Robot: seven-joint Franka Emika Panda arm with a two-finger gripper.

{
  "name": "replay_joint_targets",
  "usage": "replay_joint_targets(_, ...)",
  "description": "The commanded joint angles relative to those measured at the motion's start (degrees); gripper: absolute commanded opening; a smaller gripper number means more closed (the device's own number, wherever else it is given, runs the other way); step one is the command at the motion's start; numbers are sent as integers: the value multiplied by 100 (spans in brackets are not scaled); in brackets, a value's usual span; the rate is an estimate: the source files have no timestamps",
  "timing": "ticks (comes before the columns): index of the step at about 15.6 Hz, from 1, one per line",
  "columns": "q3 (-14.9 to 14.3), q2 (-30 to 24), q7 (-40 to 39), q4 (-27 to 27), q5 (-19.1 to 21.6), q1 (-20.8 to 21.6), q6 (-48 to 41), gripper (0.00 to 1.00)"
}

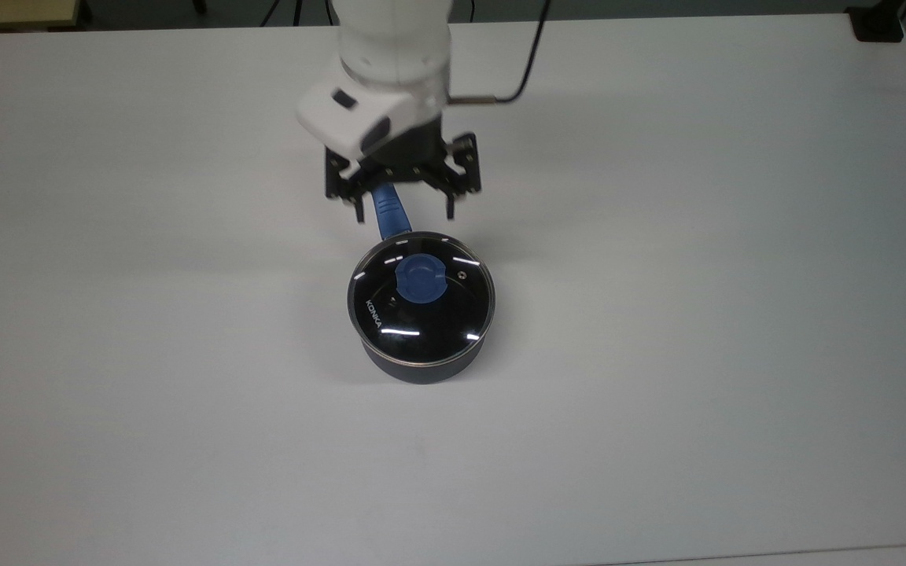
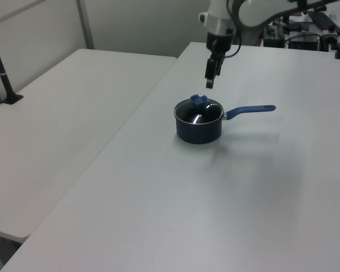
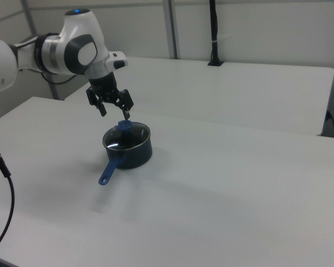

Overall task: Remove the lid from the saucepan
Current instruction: 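Move the open gripper down over the blue knob of the glass lid, then close the gripper on the blue lid knob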

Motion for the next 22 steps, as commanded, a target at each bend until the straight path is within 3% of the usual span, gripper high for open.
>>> replay_joint_targets(1,-32,405,325,207,-19,106,482,100)
replay_joint_targets(12,-40,819,335,207,-291,211,888,97)
replay_joint_targets(19,-40,828,343,198,-282,194,1011,77)
replay_joint_targets(22,-40,820,343,207,-282,167,1011,58)
